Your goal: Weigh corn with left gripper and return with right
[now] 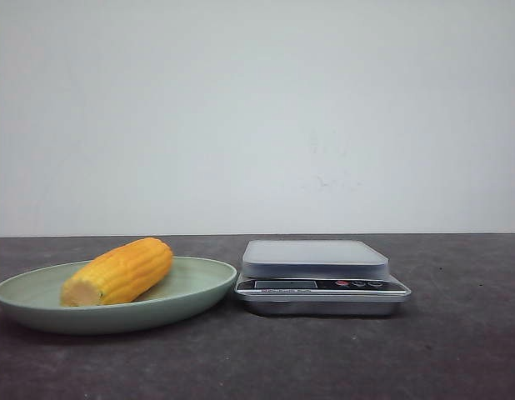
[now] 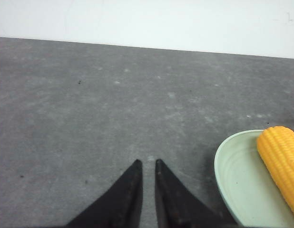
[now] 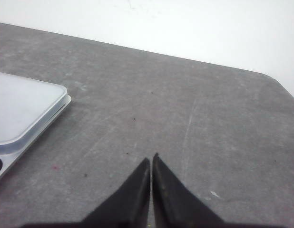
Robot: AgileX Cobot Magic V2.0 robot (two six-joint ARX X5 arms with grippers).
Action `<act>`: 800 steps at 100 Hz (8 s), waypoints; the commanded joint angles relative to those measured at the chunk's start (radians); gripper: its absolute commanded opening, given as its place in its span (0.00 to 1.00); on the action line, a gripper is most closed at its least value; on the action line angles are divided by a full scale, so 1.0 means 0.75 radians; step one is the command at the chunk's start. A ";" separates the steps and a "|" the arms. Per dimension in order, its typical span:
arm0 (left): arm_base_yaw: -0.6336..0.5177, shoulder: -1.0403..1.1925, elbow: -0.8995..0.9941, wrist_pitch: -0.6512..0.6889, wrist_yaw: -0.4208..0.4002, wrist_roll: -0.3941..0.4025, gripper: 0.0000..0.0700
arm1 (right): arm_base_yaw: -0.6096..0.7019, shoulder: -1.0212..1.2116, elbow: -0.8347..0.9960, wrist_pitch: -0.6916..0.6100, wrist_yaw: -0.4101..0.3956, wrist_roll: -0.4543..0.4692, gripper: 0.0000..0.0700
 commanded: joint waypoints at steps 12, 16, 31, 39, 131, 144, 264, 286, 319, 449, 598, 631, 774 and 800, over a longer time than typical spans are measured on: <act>0.001 -0.002 -0.020 -0.006 0.108 -0.364 0.00 | 0.006 -0.002 -0.003 0.005 0.000 0.019 0.00; 0.001 -0.002 -0.018 -0.007 0.123 -0.416 0.00 | 0.006 -0.002 -0.002 0.019 0.000 0.020 0.00; 0.000 -0.002 -0.012 -0.021 0.306 -0.545 0.00 | 0.006 -0.002 -0.002 0.128 -0.001 0.030 0.00; 0.000 -0.002 -0.003 -0.028 0.482 -0.571 0.00 | 0.007 -0.002 -0.003 0.209 -0.023 0.145 0.00; -0.021 0.616 1.142 -0.361 0.547 -0.396 0.01 | 0.006 0.506 1.271 -0.483 -0.419 0.281 0.00; -0.021 0.658 1.142 -0.418 0.558 -0.410 0.13 | 0.006 0.526 1.271 -0.498 -0.418 0.281 0.00; -0.456 1.550 1.142 -0.632 0.316 -0.437 0.85 | 0.006 0.566 1.207 -0.681 -0.421 0.287 0.83; -0.521 1.864 1.147 -0.597 0.309 -0.486 0.92 | 0.006 0.565 1.207 -0.733 -0.421 0.282 0.83; -0.565 2.106 1.254 -0.517 0.302 -0.484 0.89 | 0.006 0.565 1.207 -0.801 -0.419 0.255 0.83; -0.667 2.123 2.034 -0.352 0.420 -0.524 0.02 | 0.006 0.565 1.207 -0.808 -0.373 0.258 0.83; -0.860 2.727 2.108 -0.533 0.427 -0.715 0.75 | 0.006 0.565 1.207 -0.888 -0.372 0.308 0.83; -0.840 2.706 2.264 -0.730 0.421 -0.567 0.75 | 0.006 0.565 1.207 -0.907 -0.372 0.307 0.83; -1.166 1.077 2.652 -1.676 -0.022 -0.420 0.01 | 0.006 0.565 1.071 -0.980 -0.433 0.393 0.44; -1.166 0.846 2.650 -1.691 -0.234 -0.407 0.01 | 0.007 0.622 1.071 -0.694 -0.648 0.488 0.40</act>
